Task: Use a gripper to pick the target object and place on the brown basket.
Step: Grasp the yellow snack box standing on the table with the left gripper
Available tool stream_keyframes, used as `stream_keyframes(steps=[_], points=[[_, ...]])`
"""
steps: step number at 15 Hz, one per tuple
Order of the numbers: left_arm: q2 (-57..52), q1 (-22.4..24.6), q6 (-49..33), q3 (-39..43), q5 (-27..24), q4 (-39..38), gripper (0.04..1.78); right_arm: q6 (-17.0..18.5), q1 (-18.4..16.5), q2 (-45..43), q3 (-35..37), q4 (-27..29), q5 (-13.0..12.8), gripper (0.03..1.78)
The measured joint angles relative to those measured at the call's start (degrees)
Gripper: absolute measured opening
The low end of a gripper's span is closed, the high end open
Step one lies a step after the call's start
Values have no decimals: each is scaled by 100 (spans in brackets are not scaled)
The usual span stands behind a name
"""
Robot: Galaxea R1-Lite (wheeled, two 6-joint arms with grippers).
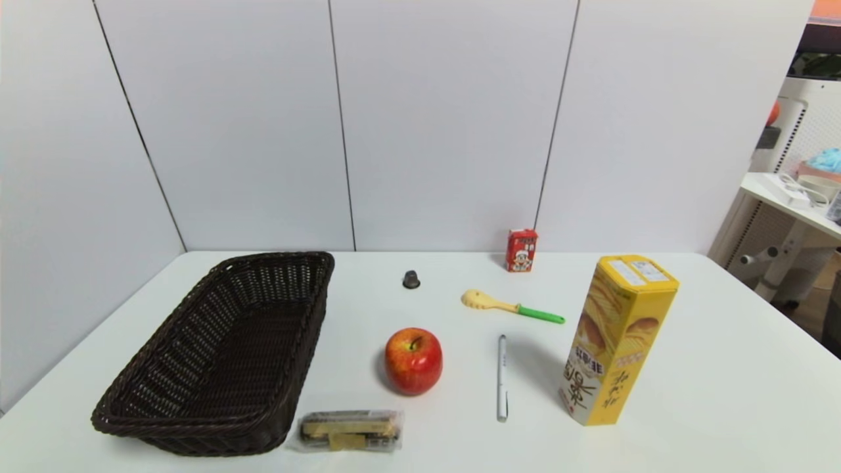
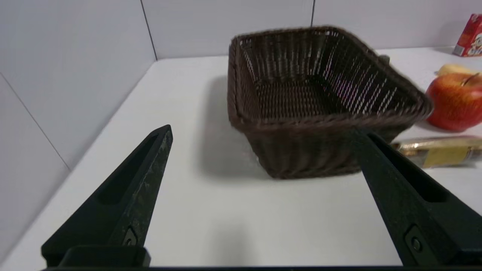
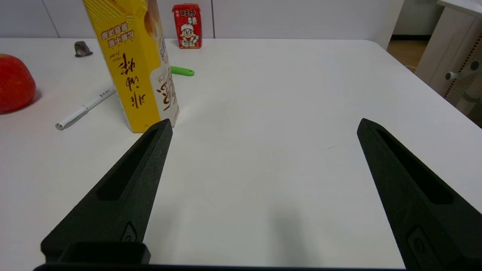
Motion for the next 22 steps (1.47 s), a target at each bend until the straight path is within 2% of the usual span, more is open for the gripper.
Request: stream_keyframes(steps=[3, 6, 12, 16, 19, 22], points=[[1174, -172, 277, -1301, -11, 1, 169, 0, 0, 0, 0, 0, 0, 170], [2505, -673, 573, -2706, -22, 1, 169, 0, 0, 2, 0, 2, 0, 170], [5141, -2664, 695, -5043, -11, -33, 169, 0, 0, 0, 0, 2, 0, 170], [6691, -3686, 689, -6249, -57, -244, 169, 0, 0, 0, 0, 0, 0, 170], [7747, -4157, 678, -6880, -625, -638, 169, 0, 0, 0, 0, 2, 0, 170], [8608, -4423, 667, -7272, -1714, -834, 169, -2, 0, 0, 0, 0, 0, 170]])
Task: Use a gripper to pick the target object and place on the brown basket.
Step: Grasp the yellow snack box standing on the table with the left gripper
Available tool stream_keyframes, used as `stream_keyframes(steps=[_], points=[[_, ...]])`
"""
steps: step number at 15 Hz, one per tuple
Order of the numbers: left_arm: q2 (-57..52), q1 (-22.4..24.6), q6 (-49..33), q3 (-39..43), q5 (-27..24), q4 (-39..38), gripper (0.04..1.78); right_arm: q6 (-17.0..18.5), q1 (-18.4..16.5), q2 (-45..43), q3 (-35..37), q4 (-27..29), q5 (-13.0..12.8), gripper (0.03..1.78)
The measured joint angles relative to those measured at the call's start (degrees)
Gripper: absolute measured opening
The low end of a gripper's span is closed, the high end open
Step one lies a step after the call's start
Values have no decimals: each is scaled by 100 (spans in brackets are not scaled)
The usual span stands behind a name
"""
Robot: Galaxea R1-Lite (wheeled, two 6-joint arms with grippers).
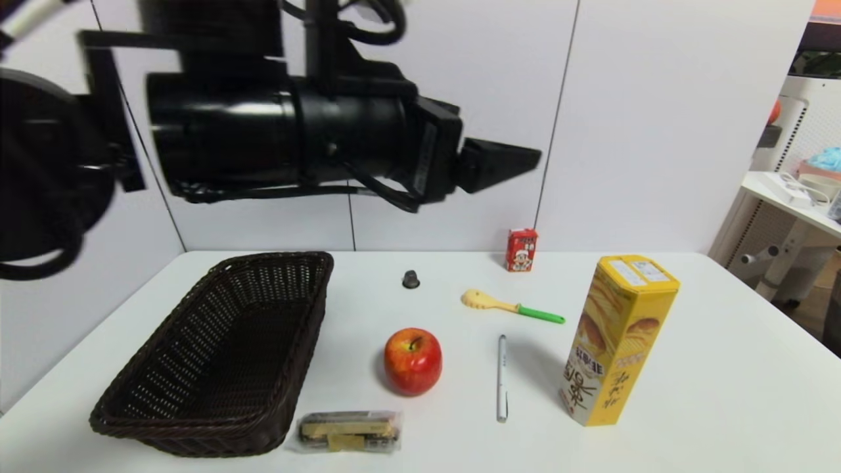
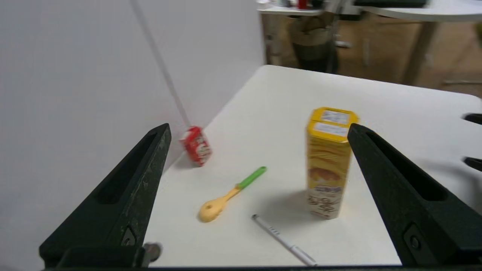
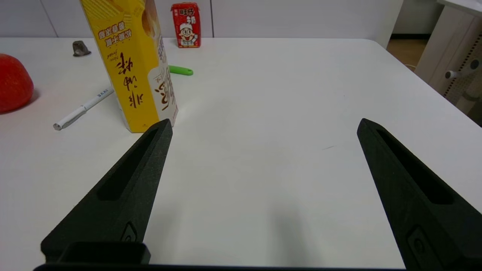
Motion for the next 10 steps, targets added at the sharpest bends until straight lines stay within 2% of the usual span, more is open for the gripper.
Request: stream_keyframes(steps=[1, 3, 7, 10], points=[[258, -71, -5, -90, -328, -40, 169, 2, 0, 0, 0, 0, 0, 170], [697, -151, -10, -171, -673, -265, 169, 0, 0, 2, 0, 0, 0, 170], [1549, -300, -173, -262, -766, -1163, 169, 2, 0, 2, 0, 2, 0, 170], [2128, -499, -416, -601, -777, -1436, 169, 2, 0, 0, 0, 0, 0, 170]])
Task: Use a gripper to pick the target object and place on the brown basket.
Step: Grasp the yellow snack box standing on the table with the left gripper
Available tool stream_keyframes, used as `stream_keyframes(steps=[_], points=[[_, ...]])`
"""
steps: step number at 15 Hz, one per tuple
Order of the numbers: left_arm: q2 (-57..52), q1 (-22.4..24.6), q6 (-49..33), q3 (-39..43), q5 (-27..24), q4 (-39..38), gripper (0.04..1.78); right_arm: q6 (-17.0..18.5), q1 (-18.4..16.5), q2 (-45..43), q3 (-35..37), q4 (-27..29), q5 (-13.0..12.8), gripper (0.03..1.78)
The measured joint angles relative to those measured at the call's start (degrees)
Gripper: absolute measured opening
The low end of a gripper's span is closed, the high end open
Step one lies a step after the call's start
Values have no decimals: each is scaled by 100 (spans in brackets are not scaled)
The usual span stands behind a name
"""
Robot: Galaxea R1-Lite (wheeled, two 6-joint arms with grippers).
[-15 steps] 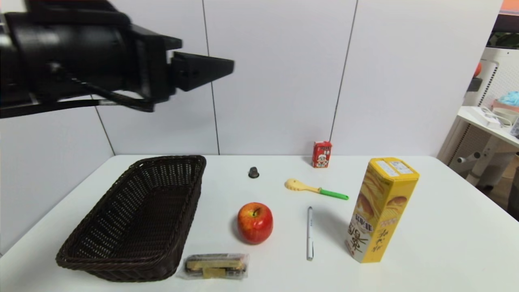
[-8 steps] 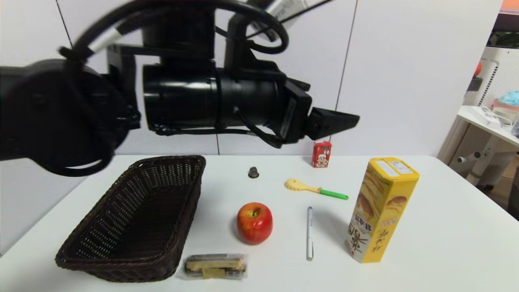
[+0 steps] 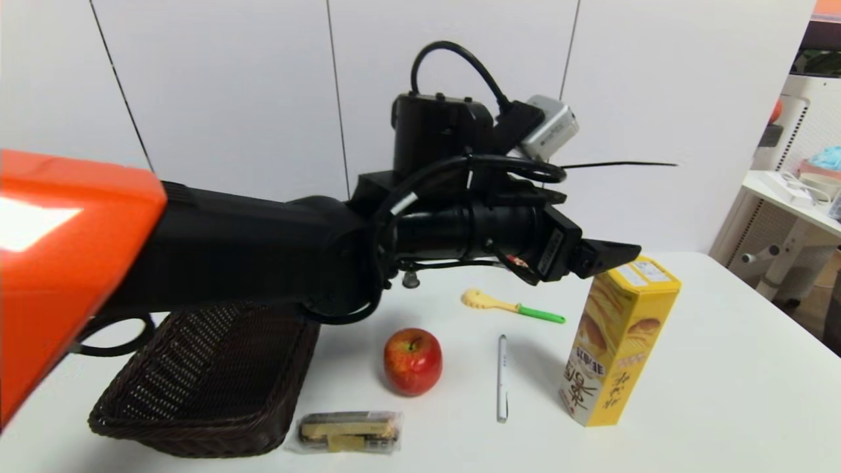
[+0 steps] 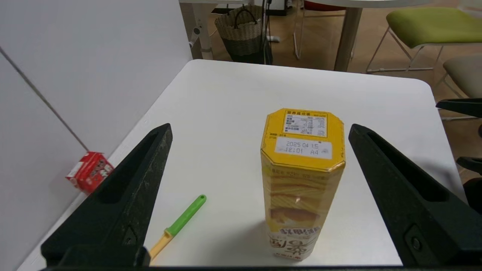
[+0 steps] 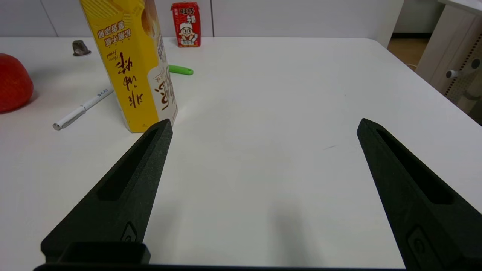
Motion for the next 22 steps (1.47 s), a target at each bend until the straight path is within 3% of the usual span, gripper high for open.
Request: stream_keyframes(steps=[8, 16, 22], points=[[844, -485, -247, -936, -4, -13, 169, 0, 0, 2, 0, 0, 0, 170], [1452, -490, -422, -1477, 24, -27, 169, 2, 0, 2, 0, 0, 0, 170], [1646, -483, -419, -1446, 33, -24, 169, 0, 0, 2, 0, 2, 0, 170]])
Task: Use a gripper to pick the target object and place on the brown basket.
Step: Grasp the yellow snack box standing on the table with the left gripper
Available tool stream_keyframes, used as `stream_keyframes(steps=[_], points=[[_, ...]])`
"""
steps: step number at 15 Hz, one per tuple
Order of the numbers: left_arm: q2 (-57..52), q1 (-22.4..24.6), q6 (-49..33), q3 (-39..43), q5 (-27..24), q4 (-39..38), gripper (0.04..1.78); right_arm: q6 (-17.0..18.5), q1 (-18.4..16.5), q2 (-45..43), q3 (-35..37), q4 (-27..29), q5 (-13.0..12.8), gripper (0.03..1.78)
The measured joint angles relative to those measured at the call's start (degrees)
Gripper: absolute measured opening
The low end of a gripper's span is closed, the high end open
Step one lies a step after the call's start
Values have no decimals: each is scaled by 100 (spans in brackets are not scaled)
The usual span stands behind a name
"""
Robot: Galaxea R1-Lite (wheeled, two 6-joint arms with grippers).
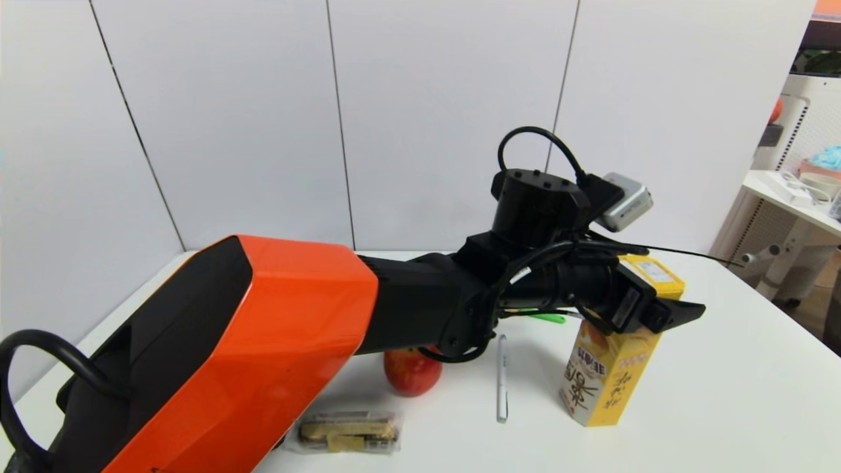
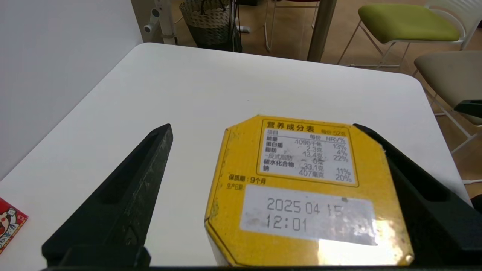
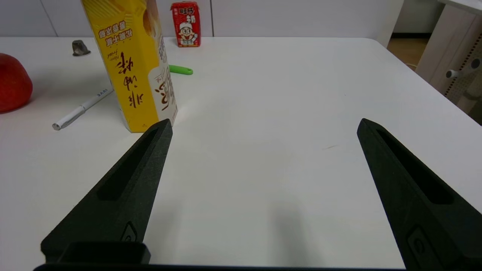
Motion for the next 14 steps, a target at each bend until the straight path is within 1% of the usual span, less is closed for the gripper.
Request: stream_keyframes(steps=[4, 14], points=[[11, 4, 11, 349, 13, -240, 169, 0, 0, 0, -2, 0, -2, 170], [24, 78, -5, 1965, 24, -1701, 169, 0, 0, 0, 0, 0, 0, 170]])
